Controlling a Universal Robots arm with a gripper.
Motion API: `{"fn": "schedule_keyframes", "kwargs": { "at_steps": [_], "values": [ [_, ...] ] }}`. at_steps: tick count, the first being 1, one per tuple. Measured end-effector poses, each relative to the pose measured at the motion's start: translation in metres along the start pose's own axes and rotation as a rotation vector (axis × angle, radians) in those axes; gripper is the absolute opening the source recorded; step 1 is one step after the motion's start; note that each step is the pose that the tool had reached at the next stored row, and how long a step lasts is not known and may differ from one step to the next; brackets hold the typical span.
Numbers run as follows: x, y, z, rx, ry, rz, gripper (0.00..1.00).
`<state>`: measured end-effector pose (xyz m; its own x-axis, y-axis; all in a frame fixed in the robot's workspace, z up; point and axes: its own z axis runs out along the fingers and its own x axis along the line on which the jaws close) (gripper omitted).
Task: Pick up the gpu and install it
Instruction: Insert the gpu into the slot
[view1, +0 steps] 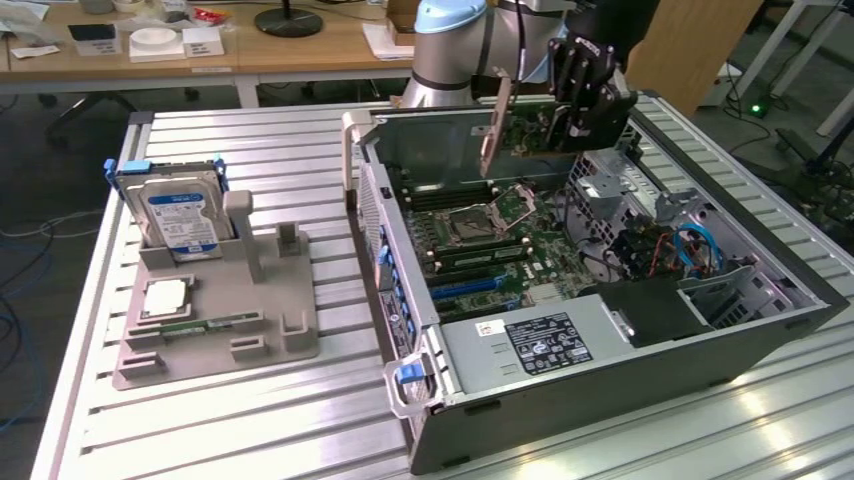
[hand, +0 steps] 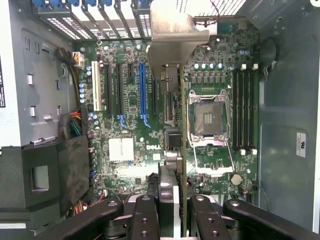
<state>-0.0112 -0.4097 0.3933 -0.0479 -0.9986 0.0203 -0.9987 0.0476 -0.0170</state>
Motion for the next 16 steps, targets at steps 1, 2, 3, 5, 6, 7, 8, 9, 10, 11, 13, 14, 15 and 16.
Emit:
{"fn": "schedule_keyframes", "kwargs": {
  "at_steps": [1, 2, 3, 5, 6, 7, 8, 9, 10, 11, 13, 14, 15, 16],
  "values": [
    [0.0, 0.0008, 0.0002, 0.005, -0.0003, 0.0, 0.28],
    [0.0, 0.0016, 0.0005, 0.0109, -0.0006, 0.0, 0.28],
    [0.0, 0.0023, 0.001, 0.0186, -0.0011, 0.0, 0.28],
    [0.0, 0.0034, 0.0022, 0.0273, -0.0016, 0.001, 0.28],
    [0.0, 0.0039, 0.0025, 0.0273, -0.0015, 0.001, 0.28],
    [0.0, 0.0044, 0.0028, 0.0273, -0.0015, 0.001, 0.28],
    [0.0, 0.0051, 0.0031, 0.0273, -0.0015, 0.001, 0.28],
    [0.0, 0.0058, 0.0033, 0.0273, -0.0013, 0.001, 0.28],
    [0.0, 0.0065, 0.0034, 0.0273, -0.0013, 0.001, 0.28],
    [0.0, 0.007, 0.0035, 0.0273, -0.0013, 0.001, 0.28],
    [0.0, 0.0084, 0.0037, 0.0274, -0.0015, 0.001, 0.28],
    [0.0, 0.0095, 0.0037, 0.0273, -0.0015, 0.001, 0.28],
    [0.0, 0.0111, 0.0038, 0.0274, -0.0016, 0.001, 0.28],
    [0.001, 0.0129, 0.0038, 0.0274, -0.0016, 0.001, 0.28]
  ]
}}
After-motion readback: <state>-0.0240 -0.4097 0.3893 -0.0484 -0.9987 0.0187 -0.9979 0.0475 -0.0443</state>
